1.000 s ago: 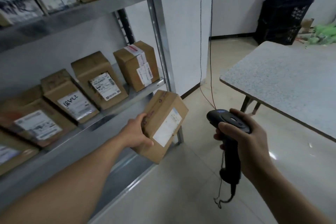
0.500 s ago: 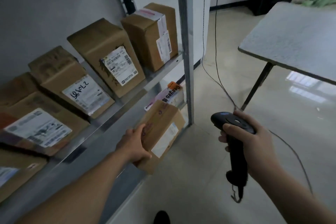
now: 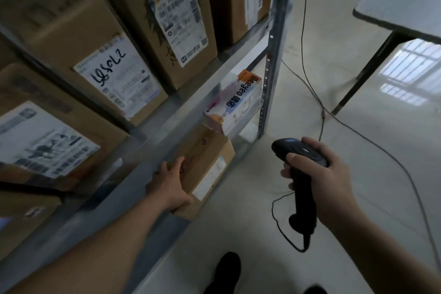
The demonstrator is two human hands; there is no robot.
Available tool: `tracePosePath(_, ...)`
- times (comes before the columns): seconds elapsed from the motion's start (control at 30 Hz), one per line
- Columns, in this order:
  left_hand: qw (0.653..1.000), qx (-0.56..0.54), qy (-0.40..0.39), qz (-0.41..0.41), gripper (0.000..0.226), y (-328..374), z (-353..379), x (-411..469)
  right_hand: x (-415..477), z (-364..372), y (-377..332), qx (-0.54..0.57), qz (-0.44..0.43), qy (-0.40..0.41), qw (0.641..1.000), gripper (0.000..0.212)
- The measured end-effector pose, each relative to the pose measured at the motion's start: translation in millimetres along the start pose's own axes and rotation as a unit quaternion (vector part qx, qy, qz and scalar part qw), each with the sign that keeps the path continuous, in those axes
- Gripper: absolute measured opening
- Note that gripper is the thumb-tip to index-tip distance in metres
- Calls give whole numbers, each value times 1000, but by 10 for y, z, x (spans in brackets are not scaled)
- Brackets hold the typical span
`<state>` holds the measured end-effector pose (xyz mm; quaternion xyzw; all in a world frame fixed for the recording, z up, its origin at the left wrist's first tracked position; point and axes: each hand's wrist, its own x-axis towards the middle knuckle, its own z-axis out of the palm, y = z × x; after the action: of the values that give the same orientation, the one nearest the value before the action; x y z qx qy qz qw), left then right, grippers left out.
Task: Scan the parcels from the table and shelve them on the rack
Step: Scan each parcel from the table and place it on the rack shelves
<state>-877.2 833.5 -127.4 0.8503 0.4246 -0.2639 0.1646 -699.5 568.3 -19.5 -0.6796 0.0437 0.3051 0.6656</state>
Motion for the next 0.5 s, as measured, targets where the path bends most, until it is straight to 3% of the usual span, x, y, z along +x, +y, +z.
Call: tracePosePath(0.5,997,53,39,-31,123,-279,214,827,328,144,566,-22,2,8,1000,44)
